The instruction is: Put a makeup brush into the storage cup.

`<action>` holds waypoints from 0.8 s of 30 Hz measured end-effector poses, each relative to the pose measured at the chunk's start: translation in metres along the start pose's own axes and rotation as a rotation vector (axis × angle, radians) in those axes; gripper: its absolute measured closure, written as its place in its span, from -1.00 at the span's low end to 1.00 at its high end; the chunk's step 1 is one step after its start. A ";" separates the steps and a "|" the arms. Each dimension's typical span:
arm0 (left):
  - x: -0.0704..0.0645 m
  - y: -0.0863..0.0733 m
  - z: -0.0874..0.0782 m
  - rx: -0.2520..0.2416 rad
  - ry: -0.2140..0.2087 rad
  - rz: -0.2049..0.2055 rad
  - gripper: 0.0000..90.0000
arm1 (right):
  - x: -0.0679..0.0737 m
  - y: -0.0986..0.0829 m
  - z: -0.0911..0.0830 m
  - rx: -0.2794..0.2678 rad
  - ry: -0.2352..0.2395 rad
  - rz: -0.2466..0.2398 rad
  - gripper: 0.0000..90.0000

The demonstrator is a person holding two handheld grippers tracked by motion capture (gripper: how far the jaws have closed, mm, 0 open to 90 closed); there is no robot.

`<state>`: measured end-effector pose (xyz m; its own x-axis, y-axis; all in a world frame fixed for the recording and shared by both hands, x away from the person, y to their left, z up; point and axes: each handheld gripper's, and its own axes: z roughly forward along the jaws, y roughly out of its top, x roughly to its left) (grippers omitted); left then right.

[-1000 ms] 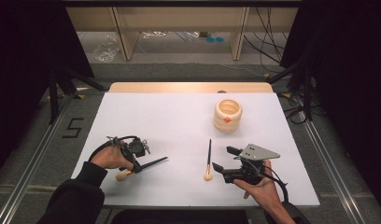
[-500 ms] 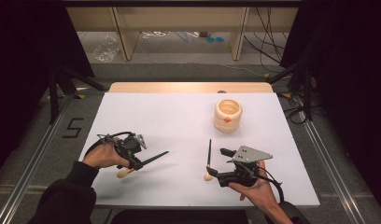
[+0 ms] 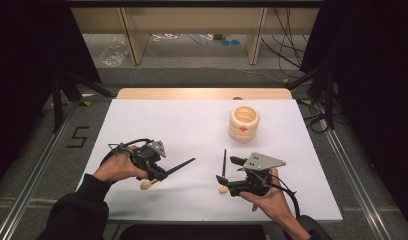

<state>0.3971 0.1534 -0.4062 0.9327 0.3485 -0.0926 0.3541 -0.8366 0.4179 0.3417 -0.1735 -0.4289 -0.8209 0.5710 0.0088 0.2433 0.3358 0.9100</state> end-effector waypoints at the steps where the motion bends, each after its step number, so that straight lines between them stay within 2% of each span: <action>1: -0.001 0.002 0.001 0.012 -0.002 0.014 0.73 | 0.003 0.002 0.001 0.004 0.008 -0.026 -0.47; 2: -0.001 0.002 0.001 0.012 -0.002 0.014 0.73 | 0.003 0.002 0.001 0.004 0.008 -0.026 -0.47; 3: -0.002 0.004 0.002 0.022 -0.007 0.022 0.73 | 0.005 0.005 0.003 0.007 0.018 -0.054 -0.43; 4: -0.006 0.008 0.004 0.040 -0.023 0.029 0.73 | 0.013 0.009 0.007 0.030 0.017 -0.150 -0.40; 5: -0.006 0.008 0.004 0.040 -0.023 0.029 0.73 | 0.013 0.009 0.007 0.030 0.017 -0.150 -0.40; 6: -0.008 0.009 0.006 0.049 -0.038 0.034 0.73 | 0.021 0.012 0.013 0.055 0.033 -0.220 -0.38; 7: -0.009 0.011 0.007 0.050 -0.044 0.036 0.73 | 0.021 0.012 0.013 0.055 0.033 -0.220 -0.38; 8: -0.009 0.012 0.008 0.062 -0.051 0.041 0.73 | 0.025 0.013 0.015 0.064 0.045 -0.253 -0.37; 9: -0.011 0.015 0.009 0.074 -0.052 0.041 0.73 | 0.033 0.015 0.021 0.080 0.050 -0.326 -0.35; 10: -0.011 0.015 0.009 0.074 -0.052 0.041 0.73 | 0.037 0.016 0.023 0.087 0.049 -0.356 -0.34; 11: -0.011 0.016 0.008 0.085 -0.058 0.058 0.73 | 0.037 0.016 0.023 0.087 0.049 -0.356 -0.34; 12: -0.014 0.019 0.008 0.071 -0.077 0.042 0.73 | 0.044 0.017 0.028 0.100 0.061 -0.405 -0.30; 13: -0.014 0.019 0.008 0.071 -0.077 0.042 0.73 | 0.044 0.017 0.028 0.100 0.061 -0.405 -0.30; 14: -0.014 0.021 0.007 0.076 -0.086 0.048 0.73 | 0.048 0.018 0.030 0.110 0.063 -0.439 -0.30; 15: -0.015 0.023 0.007 0.089 -0.087 0.061 0.73 | 0.048 0.018 0.030 0.110 0.063 -0.439 -0.30; 16: -0.015 0.027 0.006 0.116 -0.089 0.083 0.73 | 0.051 0.019 0.033 0.118 0.054 -0.475 -0.29; 17: -0.015 0.027 0.006 0.116 -0.089 0.083 0.73 | 0.052 0.019 0.034 0.118 0.046 -0.495 -0.27; 18: -0.017 0.029 0.007 0.119 -0.088 0.084 0.73 | 0.052 0.019 0.034 0.118 0.046 -0.495 -0.27; 19: -0.017 0.031 0.007 0.129 -0.090 0.089 0.73 | 0.054 0.019 0.037 0.128 0.061 -0.515 -0.26; 21: -0.018 0.034 0.008 0.133 -0.084 0.091 0.73 | 0.055 0.019 0.038 0.131 0.060 -0.526 -0.25; 22: -0.018 0.035 0.007 0.139 -0.086 0.095 0.73 | 0.056 0.019 0.039 0.138 0.065 -0.546 -0.23; 24: -0.019 0.037 0.008 0.140 -0.090 0.100 0.73 | 0.056 0.019 0.040 0.139 0.057 -0.558 -0.22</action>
<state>0.3931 0.1123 -0.3958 0.9638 0.2271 -0.1399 0.2598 -0.9181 0.2995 0.3212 -0.1049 -0.4274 -0.8700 0.2397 -0.4309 -0.1716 0.6719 0.7204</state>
